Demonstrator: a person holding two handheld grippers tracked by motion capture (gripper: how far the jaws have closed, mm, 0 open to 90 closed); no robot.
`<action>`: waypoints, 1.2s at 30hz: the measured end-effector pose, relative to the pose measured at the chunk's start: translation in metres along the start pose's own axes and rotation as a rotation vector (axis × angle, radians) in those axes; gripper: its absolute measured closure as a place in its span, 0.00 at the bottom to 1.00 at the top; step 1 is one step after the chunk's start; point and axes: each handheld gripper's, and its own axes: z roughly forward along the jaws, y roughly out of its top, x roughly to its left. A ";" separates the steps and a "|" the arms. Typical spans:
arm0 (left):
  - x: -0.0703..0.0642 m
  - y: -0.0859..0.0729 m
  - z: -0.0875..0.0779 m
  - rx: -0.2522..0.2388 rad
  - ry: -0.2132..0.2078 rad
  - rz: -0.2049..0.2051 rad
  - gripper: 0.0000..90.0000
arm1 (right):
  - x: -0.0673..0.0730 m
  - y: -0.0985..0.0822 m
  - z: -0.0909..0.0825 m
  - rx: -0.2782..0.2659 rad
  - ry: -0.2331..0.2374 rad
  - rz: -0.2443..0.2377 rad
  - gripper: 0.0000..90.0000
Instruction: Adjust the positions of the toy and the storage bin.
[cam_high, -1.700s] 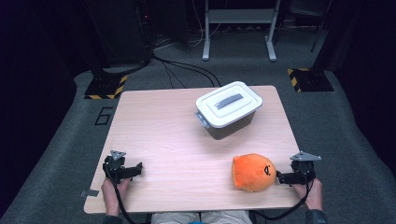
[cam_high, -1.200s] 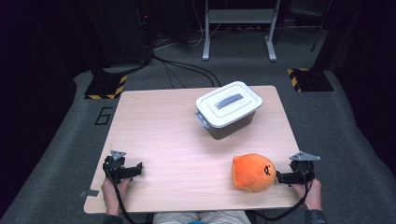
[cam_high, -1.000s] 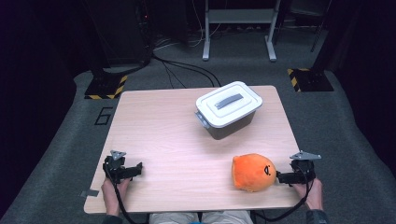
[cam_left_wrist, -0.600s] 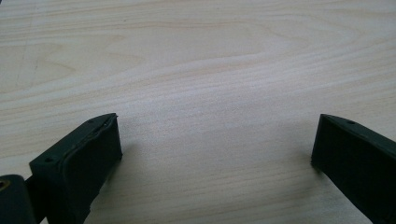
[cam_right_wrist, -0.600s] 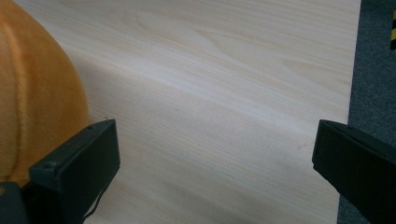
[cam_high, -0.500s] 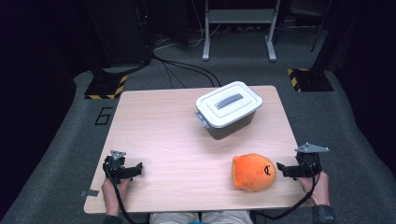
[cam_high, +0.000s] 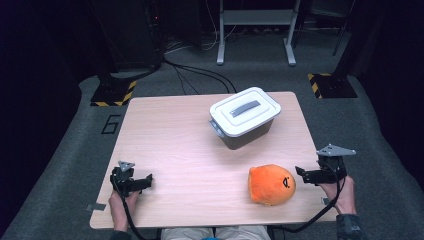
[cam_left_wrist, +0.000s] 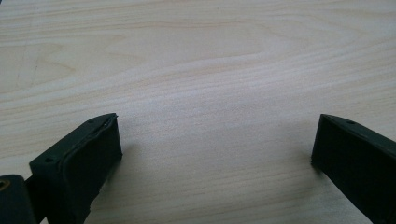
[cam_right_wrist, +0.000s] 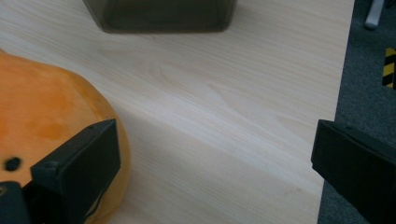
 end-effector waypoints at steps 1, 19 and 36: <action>0.000 0.000 0.000 0.000 0.000 0.000 0.01 | 0.000 0.000 0.000 0.000 0.000 0.000 0.01; 0.000 0.000 0.000 -0.002 0.000 -0.001 0.01 | 0.046 0.034 -0.014 -0.006 0.185 -0.152 0.00; 0.000 0.000 0.000 -0.005 0.002 -0.002 0.01 | 0.082 0.031 0.007 0.117 0.289 -0.298 0.01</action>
